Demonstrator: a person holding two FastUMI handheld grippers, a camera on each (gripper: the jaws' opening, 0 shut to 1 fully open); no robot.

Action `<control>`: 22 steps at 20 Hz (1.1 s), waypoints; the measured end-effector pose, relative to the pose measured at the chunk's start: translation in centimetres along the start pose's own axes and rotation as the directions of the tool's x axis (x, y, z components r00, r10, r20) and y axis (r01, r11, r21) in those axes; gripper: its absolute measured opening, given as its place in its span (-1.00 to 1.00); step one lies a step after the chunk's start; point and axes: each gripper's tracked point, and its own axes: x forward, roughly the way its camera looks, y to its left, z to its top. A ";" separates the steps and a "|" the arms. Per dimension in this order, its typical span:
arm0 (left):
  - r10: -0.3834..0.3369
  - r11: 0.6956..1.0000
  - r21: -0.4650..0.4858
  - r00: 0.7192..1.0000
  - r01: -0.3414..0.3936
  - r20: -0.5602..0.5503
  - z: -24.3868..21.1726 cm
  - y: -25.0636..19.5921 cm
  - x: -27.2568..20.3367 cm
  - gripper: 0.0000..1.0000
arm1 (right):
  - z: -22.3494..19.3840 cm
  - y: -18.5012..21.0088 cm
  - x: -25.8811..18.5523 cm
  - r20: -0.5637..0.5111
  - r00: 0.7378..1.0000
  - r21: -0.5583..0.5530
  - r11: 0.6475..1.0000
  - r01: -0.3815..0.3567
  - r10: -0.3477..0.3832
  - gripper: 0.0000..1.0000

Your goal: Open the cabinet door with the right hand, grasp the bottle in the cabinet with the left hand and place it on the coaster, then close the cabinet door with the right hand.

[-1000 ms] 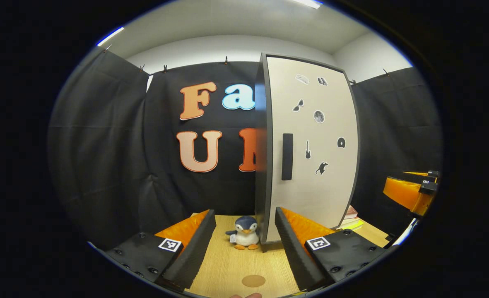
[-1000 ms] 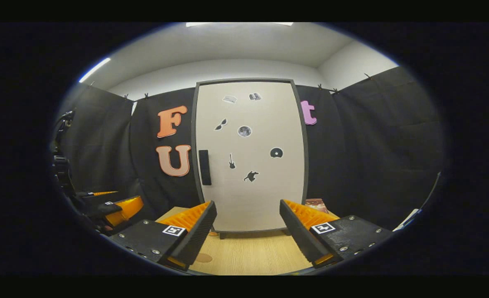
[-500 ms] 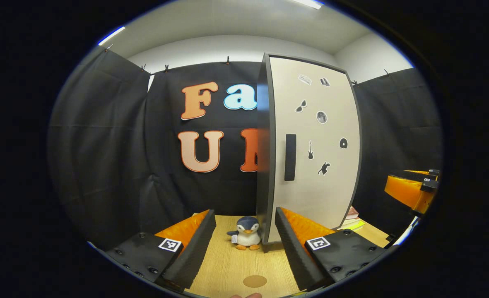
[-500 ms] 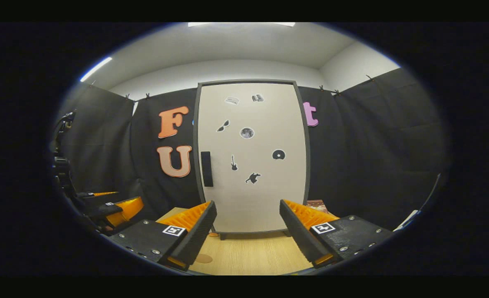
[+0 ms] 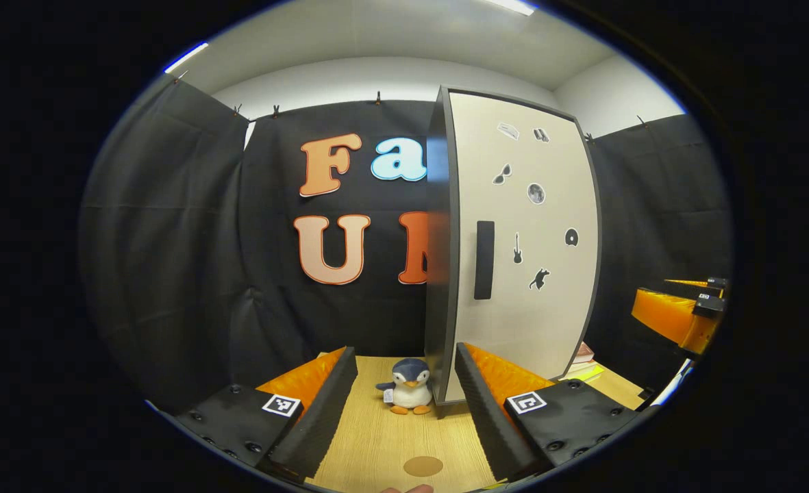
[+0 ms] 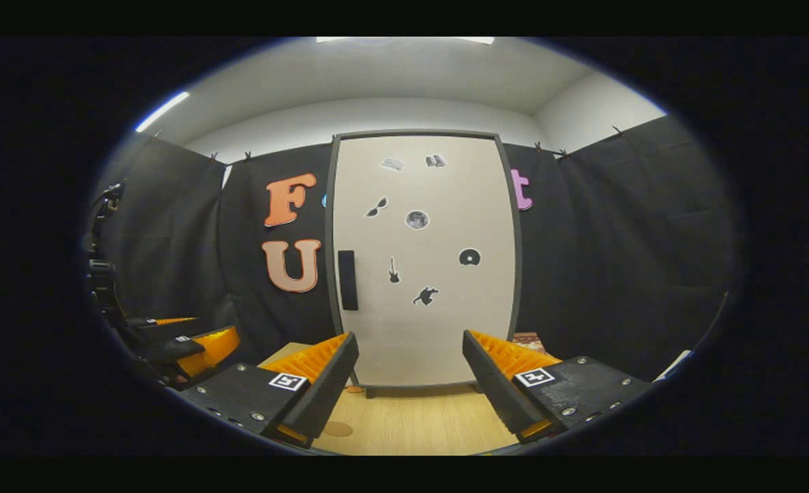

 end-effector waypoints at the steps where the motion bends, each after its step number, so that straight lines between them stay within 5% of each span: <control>1: 0.003 1.000 -0.002 1.000 -0.003 -0.003 -0.1 0.2 0.1 0.89 | 0.0 0.3 0.4 -0.003 1.000 0.002 1.000 -0.006 0.006 0.90; 14: 0.010 1.000 -0.028 0.999 -0.011 -0.036 -1.3 6.4 1.8 0.89 | 2.2 9.4 14.2 0.019 0.994 -0.005 0.995 -0.104 0.104 0.89; 22: 0.006 0.999 -0.034 0.998 -0.008 -0.062 -2.7 10.5 4.4 0.88 | 1.8 11.8 21.7 0.011 0.997 -0.007 0.997 -0.071 0.071 1.00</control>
